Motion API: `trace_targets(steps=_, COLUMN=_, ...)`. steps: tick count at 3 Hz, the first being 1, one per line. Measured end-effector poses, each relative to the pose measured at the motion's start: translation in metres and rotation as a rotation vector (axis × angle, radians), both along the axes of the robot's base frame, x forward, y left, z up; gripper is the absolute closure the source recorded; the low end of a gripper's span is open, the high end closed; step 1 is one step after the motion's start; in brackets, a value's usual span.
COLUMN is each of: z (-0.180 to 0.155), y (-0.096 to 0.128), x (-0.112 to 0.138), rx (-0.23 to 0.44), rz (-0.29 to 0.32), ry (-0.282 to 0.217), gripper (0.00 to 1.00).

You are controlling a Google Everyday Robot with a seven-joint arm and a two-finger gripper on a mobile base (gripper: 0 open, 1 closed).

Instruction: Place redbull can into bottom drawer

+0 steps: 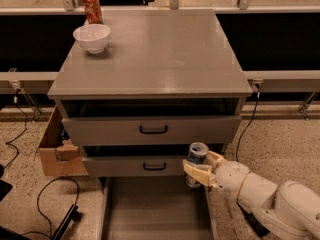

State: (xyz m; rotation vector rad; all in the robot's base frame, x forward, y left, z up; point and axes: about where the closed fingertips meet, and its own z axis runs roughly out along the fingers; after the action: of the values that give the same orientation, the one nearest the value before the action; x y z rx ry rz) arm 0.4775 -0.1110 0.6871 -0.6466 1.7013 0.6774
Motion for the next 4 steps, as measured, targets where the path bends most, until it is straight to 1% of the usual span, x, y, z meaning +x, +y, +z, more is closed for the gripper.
trace_targets(steps=1, z=0.002, y=0.01, x=0.005, rx=-0.018, rz=0.022, ry=-0.043, gripper=1.0)
trace_targets(steps=2, z=-0.011, y=0.038, x=0.008, rx=-0.058, rz=0.07, ry=-0.163, gripper=1.0)
trace_targets(steps=3, z=-0.054, y=0.08, x=0.01, rx=-0.088, rz=0.118, ry=-0.283, gripper=1.0)
trace_targets(steps=4, z=-0.112, y=0.12, x=0.019, rx=-0.061, rz=0.143, ry=-0.303, gripper=1.0)
